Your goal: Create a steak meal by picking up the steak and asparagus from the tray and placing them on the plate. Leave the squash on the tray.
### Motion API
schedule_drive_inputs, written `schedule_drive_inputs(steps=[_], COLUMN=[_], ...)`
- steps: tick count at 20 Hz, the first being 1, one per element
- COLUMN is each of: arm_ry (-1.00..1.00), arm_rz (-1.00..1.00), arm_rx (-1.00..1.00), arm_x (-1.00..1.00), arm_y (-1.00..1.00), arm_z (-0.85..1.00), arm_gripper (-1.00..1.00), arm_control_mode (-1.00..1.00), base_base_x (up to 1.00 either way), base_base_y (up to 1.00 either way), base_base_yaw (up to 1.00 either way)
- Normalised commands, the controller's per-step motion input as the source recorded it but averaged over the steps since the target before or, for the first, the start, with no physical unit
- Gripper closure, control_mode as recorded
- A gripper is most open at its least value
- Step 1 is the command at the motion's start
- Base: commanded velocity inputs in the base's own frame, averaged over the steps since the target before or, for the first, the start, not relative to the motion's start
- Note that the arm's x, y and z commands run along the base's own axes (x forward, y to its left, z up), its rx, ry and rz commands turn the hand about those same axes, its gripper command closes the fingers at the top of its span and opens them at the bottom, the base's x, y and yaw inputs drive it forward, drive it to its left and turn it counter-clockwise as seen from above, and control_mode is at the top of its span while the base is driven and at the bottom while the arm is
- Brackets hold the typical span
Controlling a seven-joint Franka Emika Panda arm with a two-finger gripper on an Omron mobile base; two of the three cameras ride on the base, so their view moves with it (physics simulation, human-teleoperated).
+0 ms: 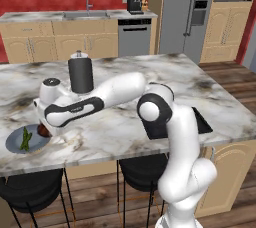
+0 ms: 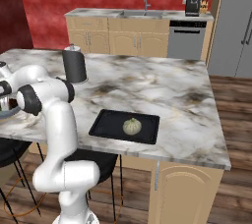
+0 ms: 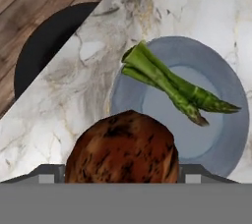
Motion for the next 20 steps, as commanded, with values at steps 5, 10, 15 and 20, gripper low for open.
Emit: schedule_drive_inputs(steps=[5,10,15,20], arm_ry=[0.00,0.00,0.00,0.00], arm_rz=[0.01,0.02,0.03,0.03], arm_rx=[-0.01,0.00,0.00,0.00], arm_x=[0.20,0.21,0.16,0.00], arm_y=[0.37,0.27,0.19,-0.03], arm_z=[-0.26,-0.30,-0.18,0.00], arm_gripper=[1.00,1.00,-1.00,-1.00], arm_control_mode=[-1.00,-1.00,-1.00,-1.00], base_base_x=[0.00,0.00,0.00,0.00], base_base_y=[0.00,0.00,0.00,0.00], base_base_yaw=[0.00,0.00,0.00,0.00])
